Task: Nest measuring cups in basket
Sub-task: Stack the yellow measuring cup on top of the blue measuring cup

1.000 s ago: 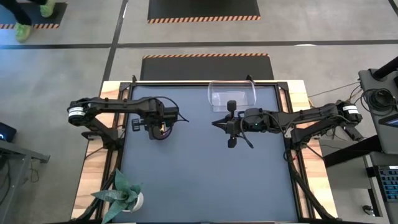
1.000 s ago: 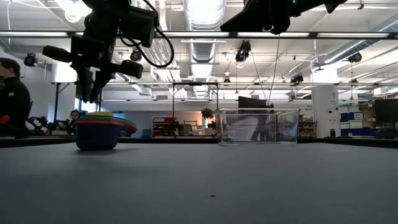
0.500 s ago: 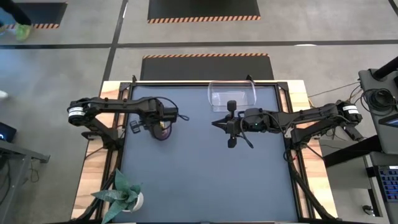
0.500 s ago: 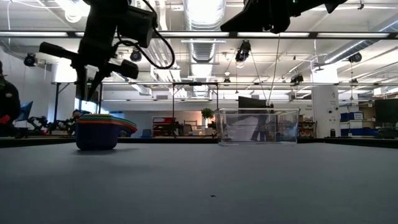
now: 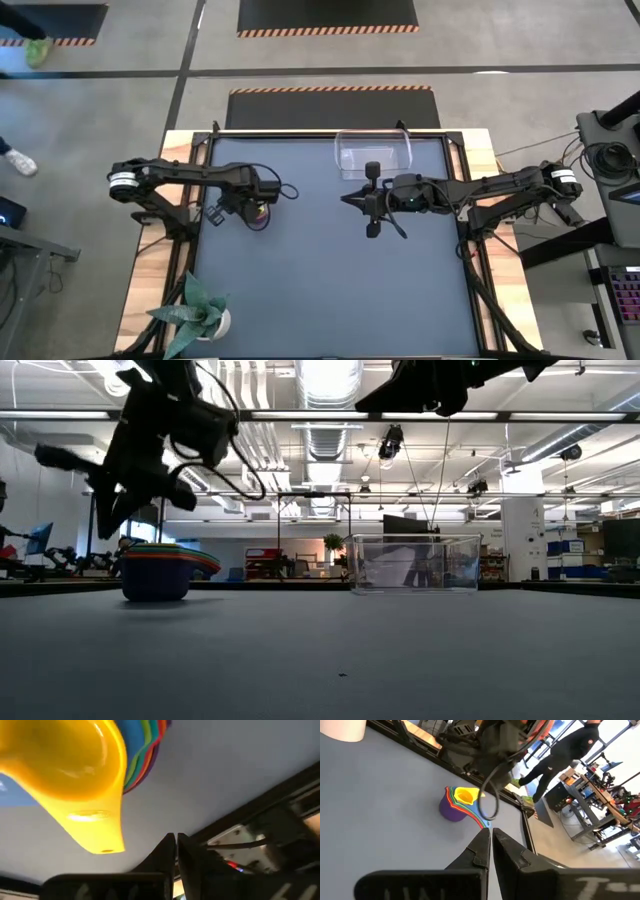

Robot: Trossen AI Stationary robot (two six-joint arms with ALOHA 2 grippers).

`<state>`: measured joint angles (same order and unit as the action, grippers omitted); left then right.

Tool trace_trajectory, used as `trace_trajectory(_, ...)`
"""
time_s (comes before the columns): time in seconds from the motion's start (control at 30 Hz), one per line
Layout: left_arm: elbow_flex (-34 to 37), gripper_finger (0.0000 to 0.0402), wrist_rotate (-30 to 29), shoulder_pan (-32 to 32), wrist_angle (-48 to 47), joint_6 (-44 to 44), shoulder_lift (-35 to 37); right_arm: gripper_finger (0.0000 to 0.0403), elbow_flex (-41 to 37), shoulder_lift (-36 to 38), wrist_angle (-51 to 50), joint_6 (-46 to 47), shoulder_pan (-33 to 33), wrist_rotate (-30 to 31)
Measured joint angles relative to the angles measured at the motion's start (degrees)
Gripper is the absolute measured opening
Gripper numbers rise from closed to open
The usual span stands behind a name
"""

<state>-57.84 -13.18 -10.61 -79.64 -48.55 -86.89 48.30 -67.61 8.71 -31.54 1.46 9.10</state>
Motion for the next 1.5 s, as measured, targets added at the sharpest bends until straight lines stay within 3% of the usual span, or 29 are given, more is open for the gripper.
trace_trajectory(0.17, 3.9, 0.0, -5.6, 0.0, 4.2, -0.9, 0.0, 0.0009, 0.0, 0.0, 0.1, -0.6, 0.0, 0.0)
trace_trajectory(0.67, 4.5, 0.0, -6.1, -2.5, 9.7, -3.5, 0.0, 0.0009, 0.0, 0.0, 0.1, -0.5, 0.0, 0.0)
trace_trajectory(0.87, 4.5, 0.0, -13.7, -3.2, 11.1, -4.1, 0.0, 0.0009, 0.0, 0.0, 0.1, -0.5, 0.0, 0.0)
trace_trajectory(1.1, 3.6, 0.0, -14.5, -3.5, 18.0, -4.6, 0.0, 0.0009, 0.0, 0.0, 0.1, -0.5, 0.0, 0.0)
trace_trajectory(1.37, -2.9, 0.0, -16.2, -3.5, 11.8, -2.2, 0.0, 0.0009, 0.0, 0.0, 0.1, -0.5, 0.0, 0.0)
trace_trajectory(1.5, -5.8, 0.0, -11.0, -3.9, 5.0, -1.5, 0.1, 0.0009, 0.0, 0.0, 0.0, -0.5, 0.0, 0.0)
